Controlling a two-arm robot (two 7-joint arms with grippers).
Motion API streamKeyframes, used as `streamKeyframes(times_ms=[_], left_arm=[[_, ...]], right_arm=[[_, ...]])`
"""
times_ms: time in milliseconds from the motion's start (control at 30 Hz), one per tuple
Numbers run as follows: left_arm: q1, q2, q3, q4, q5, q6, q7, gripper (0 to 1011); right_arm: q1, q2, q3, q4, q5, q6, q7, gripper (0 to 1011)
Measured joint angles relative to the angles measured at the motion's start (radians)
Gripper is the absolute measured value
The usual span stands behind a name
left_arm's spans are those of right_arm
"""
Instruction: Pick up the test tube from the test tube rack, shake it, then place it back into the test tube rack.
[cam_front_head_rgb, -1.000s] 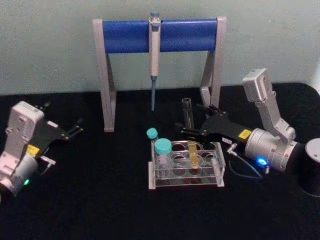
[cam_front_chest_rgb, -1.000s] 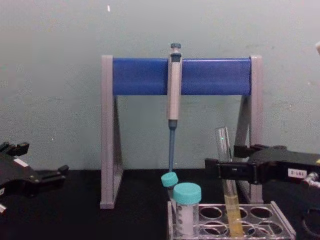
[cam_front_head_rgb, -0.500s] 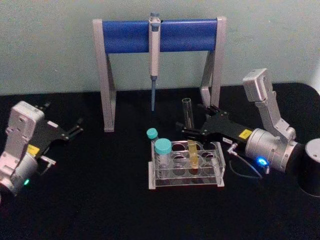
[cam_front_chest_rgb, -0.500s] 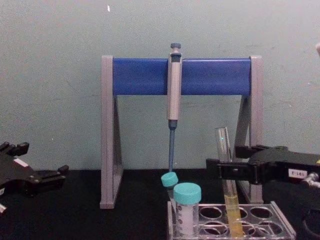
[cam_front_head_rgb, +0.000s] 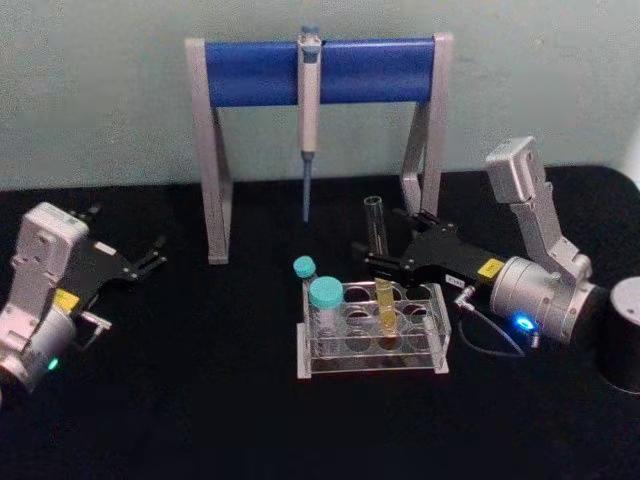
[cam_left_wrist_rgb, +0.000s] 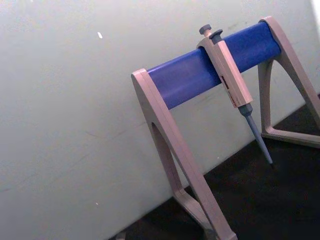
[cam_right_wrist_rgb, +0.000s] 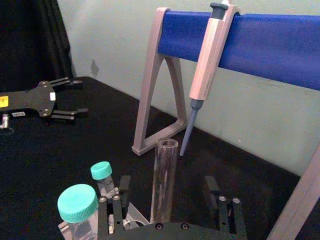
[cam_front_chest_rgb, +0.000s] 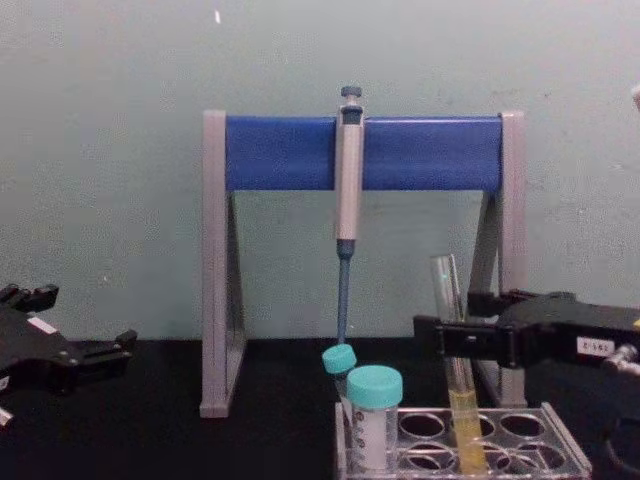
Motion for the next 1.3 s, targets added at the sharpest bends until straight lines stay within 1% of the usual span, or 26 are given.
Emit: streamKeyframes(times_ms=[33, 133, 167, 233, 267, 333, 433, 467, 567, 600, 633, 667, 700, 767, 867, 1300], left_arm=[[0.0, 0.0, 0.0, 0.0, 0.0, 0.0, 0.0, 1001], [0.0, 0.0, 0.0, 0.0, 0.0, 0.0, 0.0, 1001], [0.0, 0.0, 0.0, 0.0, 0.0, 0.0, 0.0, 1001], [0.0, 0.0, 0.0, 0.0, 0.0, 0.0, 0.0, 1001], [0.0, 0.0, 0.0, 0.0, 0.0, 0.0, 0.0, 1001], [0.0, 0.0, 0.0, 0.0, 0.0, 0.0, 0.0, 1001], [0.0, 0.0, 0.0, 0.0, 0.0, 0.0, 0.0, 1001], [0.0, 0.0, 0.0, 0.0, 0.0, 0.0, 0.0, 1001], [0.0, 0.0, 0.0, 0.0, 0.0, 0.0, 0.0, 1001], [0.0, 0.0, 0.0, 0.0, 0.0, 0.0, 0.0, 1001], [0.0, 0.0, 0.0, 0.0, 0.0, 0.0, 0.0, 1001], [0.0, 0.0, 0.0, 0.0, 0.0, 0.0, 0.0, 1001], [0.0, 0.0, 0.0, 0.0, 0.0, 0.0, 0.0, 1001], [0.0, 0.0, 0.0, 0.0, 0.0, 0.0, 0.0, 1001], [0.0, 0.0, 0.0, 0.0, 0.0, 0.0, 0.0, 1001], [0.0, 0.0, 0.0, 0.0, 0.0, 0.0, 0.0, 1002]], right_arm=[[0.0, 0.0, 0.0, 0.0, 0.0, 0.0, 0.0, 914], [0.0, 0.0, 0.0, 0.0, 0.0, 0.0, 0.0, 868], [0.0, 0.0, 0.0, 0.0, 0.0, 0.0, 0.0, 817], [0.0, 0.0, 0.0, 0.0, 0.0, 0.0, 0.0, 785], [0.0, 0.0, 0.0, 0.0, 0.0, 0.0, 0.0, 730], [0.0, 0.0, 0.0, 0.0, 0.0, 0.0, 0.001, 686], [0.0, 0.0, 0.0, 0.0, 0.0, 0.0, 0.001, 565], [0.0, 0.0, 0.0, 0.0, 0.0, 0.0, 0.001, 565], [0.0, 0.0, 0.0, 0.0, 0.0, 0.0, 0.001, 442], [0.0, 0.0, 0.0, 0.0, 0.0, 0.0, 0.001, 442], [0.0, 0.0, 0.0, 0.0, 0.0, 0.0, 0.001, 382], [0.0, 0.0, 0.0, 0.0, 0.0, 0.0, 0.001, 382], [0.0, 0.0, 0.0, 0.0, 0.0, 0.0, 0.001, 322], [0.0, 0.0, 0.0, 0.0, 0.0, 0.0, 0.002, 260], [0.0, 0.0, 0.0, 0.0, 0.001, 0.0, 0.002, 229], [0.0, 0.0, 0.0, 0.0, 0.001, 0.0, 0.002, 229]])
